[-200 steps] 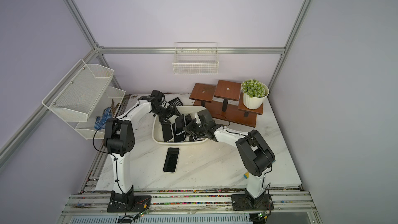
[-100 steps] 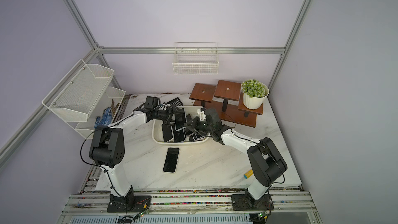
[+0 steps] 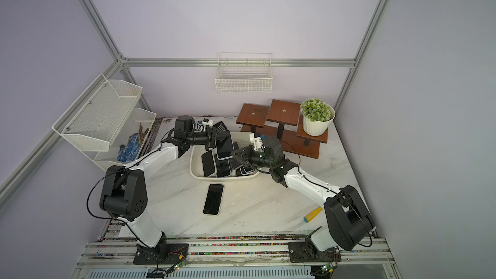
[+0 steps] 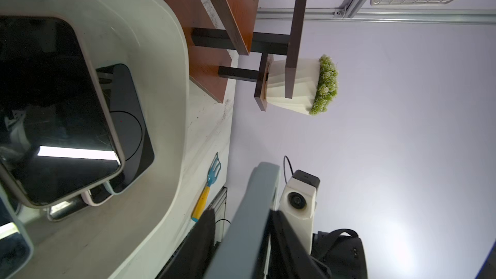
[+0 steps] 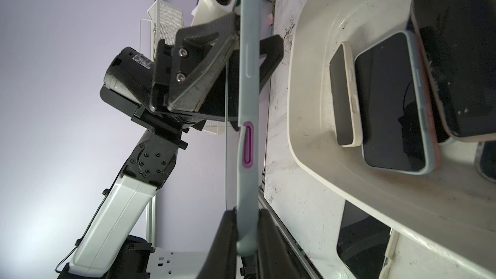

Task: Take the phone out of the storage box
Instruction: Pick up the phone from the storage box.

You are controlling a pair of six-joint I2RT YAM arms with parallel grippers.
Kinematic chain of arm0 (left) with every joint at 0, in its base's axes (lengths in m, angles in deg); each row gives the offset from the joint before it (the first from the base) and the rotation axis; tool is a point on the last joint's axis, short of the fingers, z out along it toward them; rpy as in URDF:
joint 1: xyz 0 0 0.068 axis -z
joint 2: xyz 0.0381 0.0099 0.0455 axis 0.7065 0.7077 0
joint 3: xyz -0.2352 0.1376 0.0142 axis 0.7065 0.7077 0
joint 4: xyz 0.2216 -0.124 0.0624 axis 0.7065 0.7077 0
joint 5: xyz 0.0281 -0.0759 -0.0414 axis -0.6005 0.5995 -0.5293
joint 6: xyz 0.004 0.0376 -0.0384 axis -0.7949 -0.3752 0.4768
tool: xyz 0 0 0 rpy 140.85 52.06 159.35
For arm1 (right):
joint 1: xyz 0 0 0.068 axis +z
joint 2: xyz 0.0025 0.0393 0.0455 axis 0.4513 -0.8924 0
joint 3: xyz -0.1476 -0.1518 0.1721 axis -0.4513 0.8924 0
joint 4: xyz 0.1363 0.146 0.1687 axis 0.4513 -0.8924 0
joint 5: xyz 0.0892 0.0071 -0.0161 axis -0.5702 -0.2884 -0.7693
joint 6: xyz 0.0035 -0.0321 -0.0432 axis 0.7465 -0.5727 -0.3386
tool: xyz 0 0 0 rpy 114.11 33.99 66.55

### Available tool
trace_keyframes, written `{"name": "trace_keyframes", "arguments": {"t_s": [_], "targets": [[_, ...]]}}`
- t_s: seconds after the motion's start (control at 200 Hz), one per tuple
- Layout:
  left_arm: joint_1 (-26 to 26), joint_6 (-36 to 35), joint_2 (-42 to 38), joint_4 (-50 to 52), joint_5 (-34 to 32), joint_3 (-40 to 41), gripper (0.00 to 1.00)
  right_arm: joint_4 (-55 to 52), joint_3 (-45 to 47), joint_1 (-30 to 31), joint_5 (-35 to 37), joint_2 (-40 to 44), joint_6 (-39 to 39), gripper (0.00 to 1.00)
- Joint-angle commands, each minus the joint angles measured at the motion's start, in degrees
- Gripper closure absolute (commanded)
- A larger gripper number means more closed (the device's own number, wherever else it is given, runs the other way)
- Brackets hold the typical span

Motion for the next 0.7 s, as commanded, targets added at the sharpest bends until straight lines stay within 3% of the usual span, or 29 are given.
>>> {"name": "trace_keyframes", "arguments": {"t_s": [0.0,0.085,0.215,0.325,0.395,0.475,0.545,0.59,0.695], "targets": [[0.1,0.4,-3.2,2.4,-0.6,1.2,0.88,3.0,1.4,0.3,-0.8,2.1,-2.9,0.91],[0.2,-1.1,-4.4,4.5,-0.5,1.7,1.00,2.2,2.0,0.3,-0.9,3.4,-3.5,0.73],[0.3,-2.8,-6.5,5.6,0.4,2.8,1.00,-0.6,2.5,0.2,-1.9,5.7,-5.5,0.50],[1.1,-4.2,-8.0,5.4,3.0,3.8,1.00,-0.9,3.0,0.1,-4.8,7.9,-6.4,0.39],[2.1,-5.2,-9.1,5.4,4.5,4.3,1.00,-1.5,2.9,0.0,-7.9,8.7,-7.1,0.36],[3.8,-6.5,-10.3,5.4,5.9,4.9,1.00,-9.5,0.7,-0.1,-9.8,9.4,-12.2,0.36],[5.6,-7.7,-11.7,5.8,6.1,6.1,1.00,-20.0,-2.3,-0.3,-8.7,10.9,-19.6,0.35],[7.0,-8.9,-12.8,6.8,5.4,7.3,1.00,-25.5,-3.8,-0.4,-7.6,11.8,-23.5,0.30],[11.3,-12.4,-15.6,9.7,1.7,11.0,1.00,-31.5,-3.7,-1.0,-5.8,14.7,-27.1,0.30]]}}
